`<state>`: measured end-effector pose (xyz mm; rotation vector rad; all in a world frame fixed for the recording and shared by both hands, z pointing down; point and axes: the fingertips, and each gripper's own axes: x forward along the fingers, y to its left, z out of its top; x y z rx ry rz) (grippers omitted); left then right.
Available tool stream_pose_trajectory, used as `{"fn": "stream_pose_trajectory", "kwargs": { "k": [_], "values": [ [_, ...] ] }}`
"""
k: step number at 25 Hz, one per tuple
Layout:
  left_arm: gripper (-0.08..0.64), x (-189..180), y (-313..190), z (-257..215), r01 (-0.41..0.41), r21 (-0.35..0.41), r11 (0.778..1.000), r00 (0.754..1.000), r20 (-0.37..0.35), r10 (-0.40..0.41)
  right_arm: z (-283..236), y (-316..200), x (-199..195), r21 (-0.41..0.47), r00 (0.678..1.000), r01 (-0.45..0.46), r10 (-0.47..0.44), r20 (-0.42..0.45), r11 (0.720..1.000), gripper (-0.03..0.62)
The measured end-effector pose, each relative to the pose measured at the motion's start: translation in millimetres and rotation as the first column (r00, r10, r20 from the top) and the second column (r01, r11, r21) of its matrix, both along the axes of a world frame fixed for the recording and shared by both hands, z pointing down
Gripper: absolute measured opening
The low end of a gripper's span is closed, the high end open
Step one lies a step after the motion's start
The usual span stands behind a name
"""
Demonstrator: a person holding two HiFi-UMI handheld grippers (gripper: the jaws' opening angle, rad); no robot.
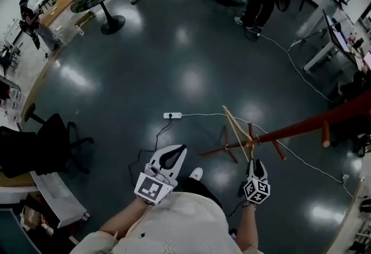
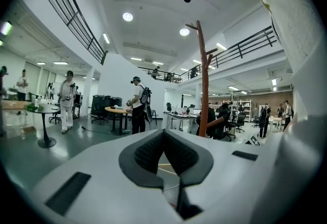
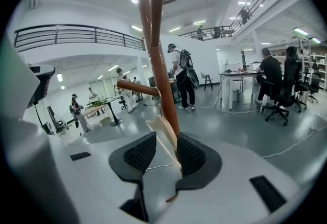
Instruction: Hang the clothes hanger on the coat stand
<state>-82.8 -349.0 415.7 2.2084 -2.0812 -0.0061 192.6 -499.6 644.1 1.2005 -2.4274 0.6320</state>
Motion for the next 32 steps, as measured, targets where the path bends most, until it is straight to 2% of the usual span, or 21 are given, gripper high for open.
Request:
{"fn": "stream_pose_trajectory", "kwargs": {
  "k": [4,6,7,9,13,16,19,23,28,32],
  "values": [
    [0.012,-8,39,18,-0.052,-0.08,0.995,0.998,-0.036,0.049,-19,45,-2,-0.02,0.997,-0.059,0.06,0.054,0.998,0.121],
    [0.012,-12,56,23,-0.081,-0.08,0.994,0.996,-0.049,0.077,-28,68,-6,-0.014,0.994,-0.085,0.086,0.064,0.996,0.108],
    [0.012,-16,65,23,-0.095,-0.074,0.993,0.994,-0.051,0.092,-32,80,-10,-0.01,0.993,-0.094,0.094,0.065,0.996,0.065],
    [0.012,-25,82,20,-0.124,-0.05,0.991,0.992,-0.045,0.122,-39,109,-22,-0.002,0.993,-0.099,0.099,0.068,0.995,0.026],
    [0.012,-42,120,28,-0.199,-0.042,0.979,0.979,-0.065,0.196,-50,168,-55,0.013,0.99,-0.104,0.103,0.098,0.994,0.018],
    [0.012,-61,144,40,-0.234,-0.049,0.971,0.971,-0.072,0.23,-59,203,-98,0.038,0.984,-0.095,0.088,0.153,0.995,0.018],
    [0.012,-71,174,48,-0.3,-0.073,0.951,0.953,-0.07,0.296,-78,254,-137,0.081,0.986,-0.075,0.062,0.153,0.994,0.018],
    [0.012,-64,212,39,-0.379,-0.059,0.924,0.921,-0.116,0.371,-108,317,-170,0.128,0.995,-0.027,0.014,0.102,0.991,0.018],
    [0.012,-26,237,35,-0.489,-0.039,0.872,0.868,-0.119,0.482,-136,369,-162,0.146,0.992,-0.076,0.06,0.111,0.986,0.018],
    [0.012,1,254,31,-0.541,-0.021,0.841,0.836,-0.121,0.535,-159,398,-147,0.137,0.982,-0.141,0.12,0.149,0.981,0.018]
  ]
}}
